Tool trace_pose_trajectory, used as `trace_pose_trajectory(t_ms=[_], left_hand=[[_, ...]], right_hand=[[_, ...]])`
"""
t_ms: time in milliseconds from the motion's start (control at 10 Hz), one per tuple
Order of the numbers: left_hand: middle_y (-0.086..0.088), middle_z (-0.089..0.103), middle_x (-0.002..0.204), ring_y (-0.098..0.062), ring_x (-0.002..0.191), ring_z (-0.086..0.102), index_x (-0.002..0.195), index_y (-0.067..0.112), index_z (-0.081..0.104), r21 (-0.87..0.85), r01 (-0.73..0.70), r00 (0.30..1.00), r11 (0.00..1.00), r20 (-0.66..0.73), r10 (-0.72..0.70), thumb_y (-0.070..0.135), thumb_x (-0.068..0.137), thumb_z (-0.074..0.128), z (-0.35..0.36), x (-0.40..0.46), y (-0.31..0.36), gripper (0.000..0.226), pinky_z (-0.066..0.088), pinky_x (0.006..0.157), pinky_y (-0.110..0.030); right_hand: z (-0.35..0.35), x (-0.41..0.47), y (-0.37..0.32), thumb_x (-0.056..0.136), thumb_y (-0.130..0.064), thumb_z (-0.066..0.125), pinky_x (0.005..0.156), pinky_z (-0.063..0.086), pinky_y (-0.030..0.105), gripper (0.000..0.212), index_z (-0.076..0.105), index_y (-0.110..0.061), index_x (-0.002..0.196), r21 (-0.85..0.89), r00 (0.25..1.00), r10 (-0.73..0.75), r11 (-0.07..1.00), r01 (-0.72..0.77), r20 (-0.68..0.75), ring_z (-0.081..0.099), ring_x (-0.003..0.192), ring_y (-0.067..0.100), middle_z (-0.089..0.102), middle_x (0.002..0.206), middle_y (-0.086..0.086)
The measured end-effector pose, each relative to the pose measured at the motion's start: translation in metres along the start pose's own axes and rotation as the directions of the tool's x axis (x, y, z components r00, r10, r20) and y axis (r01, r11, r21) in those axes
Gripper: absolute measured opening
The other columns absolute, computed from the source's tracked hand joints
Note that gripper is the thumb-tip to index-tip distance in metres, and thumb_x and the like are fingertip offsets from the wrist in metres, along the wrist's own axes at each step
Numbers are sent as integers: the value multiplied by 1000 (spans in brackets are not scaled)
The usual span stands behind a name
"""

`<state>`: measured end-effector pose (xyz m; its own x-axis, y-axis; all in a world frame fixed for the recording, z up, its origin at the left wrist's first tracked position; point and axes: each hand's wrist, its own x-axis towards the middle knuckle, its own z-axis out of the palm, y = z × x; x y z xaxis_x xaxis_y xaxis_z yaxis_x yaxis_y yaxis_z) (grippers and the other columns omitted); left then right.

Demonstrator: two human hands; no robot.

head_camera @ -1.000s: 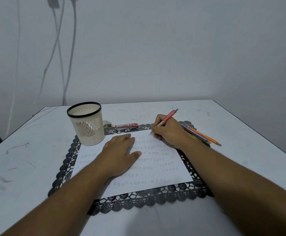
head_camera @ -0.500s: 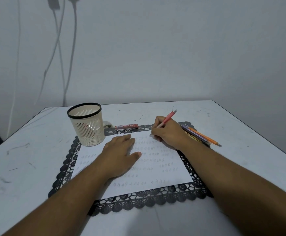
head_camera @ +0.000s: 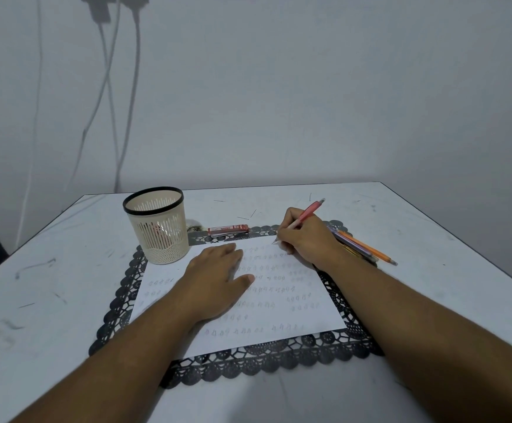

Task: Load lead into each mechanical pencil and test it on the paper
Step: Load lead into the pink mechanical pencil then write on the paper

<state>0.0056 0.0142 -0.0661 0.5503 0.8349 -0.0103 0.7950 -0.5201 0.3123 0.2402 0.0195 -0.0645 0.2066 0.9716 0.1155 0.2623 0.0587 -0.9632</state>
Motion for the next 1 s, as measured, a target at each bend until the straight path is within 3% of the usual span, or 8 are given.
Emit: trace_pose_trajectory(t_ms=[200, 300, 600, 800, 900, 1000], left_hand=[[8, 15, 172, -17, 157, 9, 163, 26, 25, 9, -3, 1000, 1000, 0, 3, 58, 104, 42, 0, -1, 1, 70, 12, 128, -40], [8, 15, 172, -17, 157, 10, 163, 26, 25, 8, -8, 1000, 1000, -7, 8, 59, 104, 42, 1, 0, -1, 70, 12, 127, -40], [8, 14, 172, -17, 158, 9, 163, 26, 25, 20, 4, 1000, 1000, 7, -5, 58, 104, 41, -1, -2, 2, 69, 12, 128, -40], [8, 14, 172, -17, 157, 9, 164, 26, 24, 2, 7, 1000, 1000, 5, -7, 57, 104, 42, -1, -2, 3, 69, 13, 128, -41], [9, 15, 171, -17, 157, 10, 163, 27, 25, 4, 9, 1000, 1000, 1, -9, 59, 104, 42, 0, -1, 1, 69, 13, 128, -42], [9, 15, 172, -17, 158, 9, 163, 27, 25, -2, 7, 1000, 1000, 2, -7, 59, 104, 42, 0, -1, 1, 69, 12, 128, -42]], right_hand=[[1, -1, 0, 91, -4, 69, 65, 46, 40, 30, 58, -20, 68, -40, 999, -4, 999, 6, 38, 54, 65, 29, 59, 73, 19], [1, 1, -1, 91, 2, 65, 62, 46, 38, 22, 55, -9, 75, -37, 1000, 1, 999, -1, -12, 56, 61, 25, 62, 70, 17], [3, -1, 1, 90, -8, 69, 65, 43, 43, 31, 57, -23, 66, -67, 1000, 3, 998, -2, 13, 55, 63, 28, 60, 70, 16], [2, -1, -1, 90, 0, 68, 61, 44, 40, 25, 54, -12, 73, -45, 999, 13, 999, -15, -41, 56, 58, 26, 59, 68, 16], [2, -2, -1, 90, -4, 70, 63, 45, 40, 29, 56, -17, 69, -65, 1000, 23, 998, -23, -4, 56, 60, 26, 57, 69, 15], [0, -3, -2, 91, 0, 68, 56, 44, 34, 24, 54, -10, 73, -44, 999, 9, 999, -11, -44, 55, 60, 27, 57, 72, 21]])
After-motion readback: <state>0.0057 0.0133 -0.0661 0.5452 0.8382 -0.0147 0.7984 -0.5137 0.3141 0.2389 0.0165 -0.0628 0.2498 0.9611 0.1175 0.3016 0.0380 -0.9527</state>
